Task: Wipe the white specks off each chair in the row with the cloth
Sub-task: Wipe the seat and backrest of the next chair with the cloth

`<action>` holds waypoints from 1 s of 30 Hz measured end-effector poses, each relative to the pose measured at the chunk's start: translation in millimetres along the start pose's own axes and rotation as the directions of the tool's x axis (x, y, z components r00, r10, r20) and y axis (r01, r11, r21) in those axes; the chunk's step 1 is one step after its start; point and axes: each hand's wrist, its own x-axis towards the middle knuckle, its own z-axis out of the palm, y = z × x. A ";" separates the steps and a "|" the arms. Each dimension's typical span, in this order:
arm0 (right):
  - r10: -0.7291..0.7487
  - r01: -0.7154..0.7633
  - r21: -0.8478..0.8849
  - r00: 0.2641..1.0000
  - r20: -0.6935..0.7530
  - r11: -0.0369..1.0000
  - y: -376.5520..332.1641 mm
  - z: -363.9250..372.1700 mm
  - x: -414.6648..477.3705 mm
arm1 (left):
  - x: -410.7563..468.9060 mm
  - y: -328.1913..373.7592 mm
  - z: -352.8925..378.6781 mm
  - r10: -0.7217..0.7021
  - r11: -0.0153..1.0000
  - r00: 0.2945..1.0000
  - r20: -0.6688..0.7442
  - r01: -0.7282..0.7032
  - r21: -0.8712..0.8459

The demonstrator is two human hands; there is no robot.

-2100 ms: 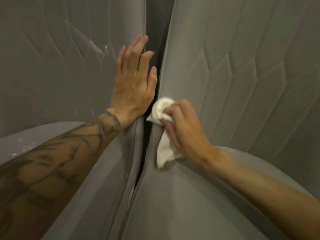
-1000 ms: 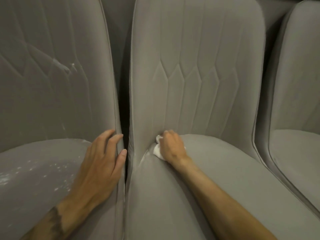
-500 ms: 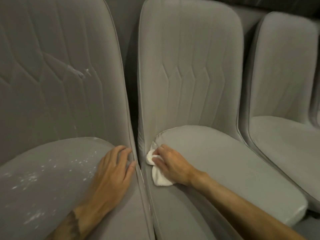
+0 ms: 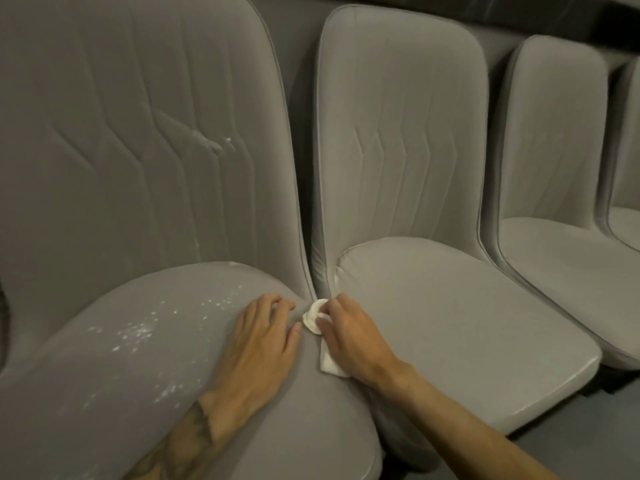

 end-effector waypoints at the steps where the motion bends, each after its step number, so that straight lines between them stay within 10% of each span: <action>1: 0.037 -0.037 -0.003 0.999 -0.035 0.999 -3.5 3.8 1.3 | -2.7 -2.4 -2.9 0.002 1.000 1.000 0.003 -0.002 0.014; 8: 0.198 -0.232 -0.128 0.952 -0.233 0.964 -45.4 37.9 36.4 | -13.9 -42.4 -25.8 -0.114 0.979 0.993 0.023 0.108 0.173; 21: 0.007 -0.030 -0.146 0.988 -0.157 0.989 -71.6 76.6 104.1 | -57.2 -157.4 -85.7 -0.373 0.860 0.928 0.018 0.339 0.382; 30: -0.159 0.150 -0.096 0.983 -0.090 0.984 -79.0 87.2 97.3 | -76.7 -221.3 -123.4 -0.274 0.877 0.961 0.032 0.236 0.418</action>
